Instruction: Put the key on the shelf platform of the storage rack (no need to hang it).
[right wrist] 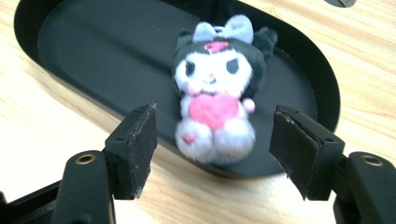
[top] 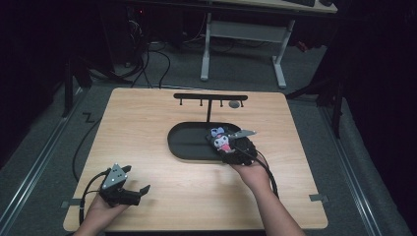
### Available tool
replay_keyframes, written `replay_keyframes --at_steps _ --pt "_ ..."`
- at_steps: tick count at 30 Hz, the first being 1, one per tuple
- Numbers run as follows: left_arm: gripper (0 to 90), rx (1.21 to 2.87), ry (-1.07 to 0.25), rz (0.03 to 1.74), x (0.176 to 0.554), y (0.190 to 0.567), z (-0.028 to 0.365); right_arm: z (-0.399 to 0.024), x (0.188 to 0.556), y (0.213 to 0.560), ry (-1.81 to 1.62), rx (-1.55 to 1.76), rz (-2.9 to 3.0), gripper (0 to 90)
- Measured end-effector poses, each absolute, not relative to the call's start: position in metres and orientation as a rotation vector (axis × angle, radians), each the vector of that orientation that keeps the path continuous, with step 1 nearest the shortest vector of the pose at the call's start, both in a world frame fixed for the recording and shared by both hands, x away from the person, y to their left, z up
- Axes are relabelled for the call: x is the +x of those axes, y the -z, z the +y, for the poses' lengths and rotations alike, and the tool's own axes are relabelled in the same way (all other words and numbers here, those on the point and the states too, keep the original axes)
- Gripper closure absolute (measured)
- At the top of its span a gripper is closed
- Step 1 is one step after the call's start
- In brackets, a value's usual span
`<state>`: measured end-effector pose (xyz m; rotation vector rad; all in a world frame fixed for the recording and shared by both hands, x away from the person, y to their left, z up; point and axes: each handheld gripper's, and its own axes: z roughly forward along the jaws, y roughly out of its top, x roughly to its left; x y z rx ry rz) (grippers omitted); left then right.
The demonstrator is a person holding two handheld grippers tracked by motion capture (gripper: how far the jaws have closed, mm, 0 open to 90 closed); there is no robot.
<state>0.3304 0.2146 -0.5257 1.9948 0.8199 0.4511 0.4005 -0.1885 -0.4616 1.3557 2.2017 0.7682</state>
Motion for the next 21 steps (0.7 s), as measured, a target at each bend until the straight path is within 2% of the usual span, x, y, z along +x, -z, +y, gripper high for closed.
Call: replay_keyframes --at_steps 10,21 --pt "0.8 2.009 -0.442 0.815 0.330 0.527 0.213 -0.214 0.372 0.476 -0.882 1.354 2.114 29.0" --pt "0.8 1.999 -0.450 0.810 0.330 0.526 0.213 -0.223 0.319 0.498 -1.030 1.281 2.005 27.8"
